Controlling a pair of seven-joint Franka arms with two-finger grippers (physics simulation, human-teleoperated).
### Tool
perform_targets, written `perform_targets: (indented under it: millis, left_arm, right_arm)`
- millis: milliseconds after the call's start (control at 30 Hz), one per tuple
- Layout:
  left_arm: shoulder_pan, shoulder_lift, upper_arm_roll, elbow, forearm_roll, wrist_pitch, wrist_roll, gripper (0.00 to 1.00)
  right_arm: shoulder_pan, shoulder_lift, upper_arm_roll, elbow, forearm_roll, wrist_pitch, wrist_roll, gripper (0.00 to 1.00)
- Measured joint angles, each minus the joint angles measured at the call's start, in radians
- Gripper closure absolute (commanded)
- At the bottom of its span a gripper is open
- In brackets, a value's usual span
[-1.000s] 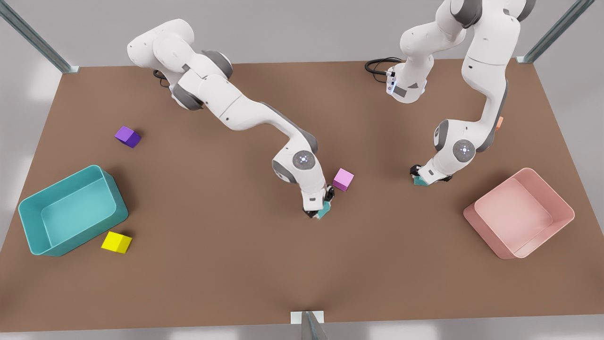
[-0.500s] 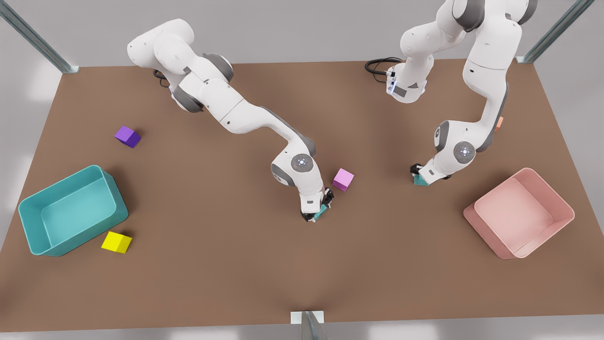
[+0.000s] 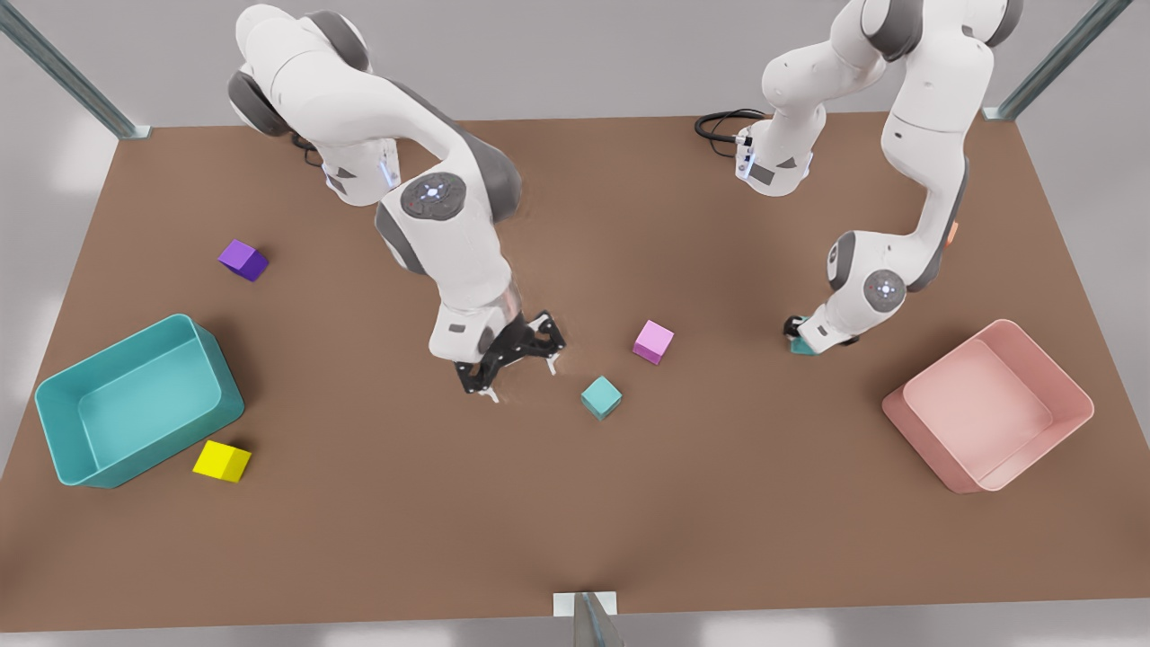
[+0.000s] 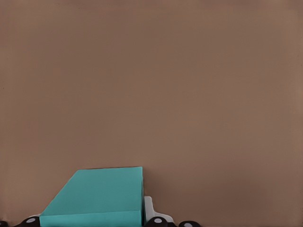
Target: Stack the two blue cubes on top of each other
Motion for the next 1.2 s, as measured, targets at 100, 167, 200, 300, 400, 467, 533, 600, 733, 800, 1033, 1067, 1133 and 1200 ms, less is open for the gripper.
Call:
perform_targets:
  millis: [100, 167, 200, 300, 400, 467, 533, 600, 733, 800, 1033, 1067, 1133, 1200]
  left_arm:
    - [-0.01, -0.012, -0.07, 0.085, 0.001, -0.054, -0.031, 0.37]
    - [-0.039, 0.011, -0.149, 0.162, 0.001, -0.098, -0.073, 0.37]
    - [-0.084, 0.024, -0.165, 0.208, 0.001, -0.125, -0.1, 0.37]
    - [-0.274, 0.107, -0.181, 0.384, -0.003, -0.204, -0.209, 0.37]
    - [-0.439, 0.214, -0.183, 0.56, -0.007, -0.256, -0.341, 0.38]
    - [-0.514, 0.295, -0.183, 0.691, -0.007, -0.287, -0.434, 0.38]
    - [-0.556, 0.362, -0.179, 0.783, -0.004, -0.311, -0.525, 0.38]
    - [-0.593, 0.421, -0.163, 0.851, -0.002, -0.329, -0.611, 0.38]
    - [-0.653, 0.491, -0.086, 0.925, -0.001, -0.351, -0.76, 0.39]
    - [-0.66, 0.513, -0.07, 0.951, 0.002, -0.358, -0.822, 0.4]
    - [-0.703, 0.569, -0.06, 1.037, 0.021, -0.372, -0.996, 0.4]
    - [-0.704, 0.566, -0.059, 1.038, 0.025, -0.378, -1.016, 0.4]
    - [-0.701, 0.56, -0.059, 1.038, 0.03, -0.388, -1.053, 0.4]
    - [-0.698, 0.556, -0.059, 1.039, 0.033, -0.395, -1.085, 0.4]
  right_arm:
    - [-0.278, -0.205, -0.001, -0.247, 0.058, -0.209, 0.005, 0.0]
    - [-0.393, -0.313, -0.002, -0.436, 0.095, -0.307, 0.008, 0.0]
    - [-0.424, -0.356, -0.003, -0.541, 0.109, -0.334, 0.011, 0.0]
    - [-0.47, -0.437, -0.004, -0.816, 0.134, -0.308, 0.018, 0.0]
    - [-0.498, -0.451, 0.0, -0.937, 0.145, -0.225, 0.024, 0.0]
    - [-0.513, -0.459, 0.004, -0.953, 0.148, -0.182, 0.028, 0.0]
    - [-0.523, -0.468, 0.006, -0.953, 0.161, -0.153, 0.031, 0.0]
    - [-0.526, -0.472, 0.006, -0.952, 0.172, -0.133, 0.034, 0.0]
    - [-0.52, -0.473, 0.007, -0.95, 0.183, -0.108, 0.037, 0.0]
    - [-0.515, -0.473, 0.007, -0.95, 0.185, -0.101, 0.038, 0.0]
    - [-0.501, -0.474, 0.008, -0.949, 0.189, -0.088, 0.04, 0.0]
    - [-0.5, -0.473, 0.008, -0.949, 0.189, -0.087, 0.04, 0.0]
    - [-0.5, -0.472, 0.008, -0.948, 0.189, -0.085, 0.04, 0.0]
    - [-0.502, -0.471, 0.008, -0.941, 0.189, -0.084, 0.041, 0.0]
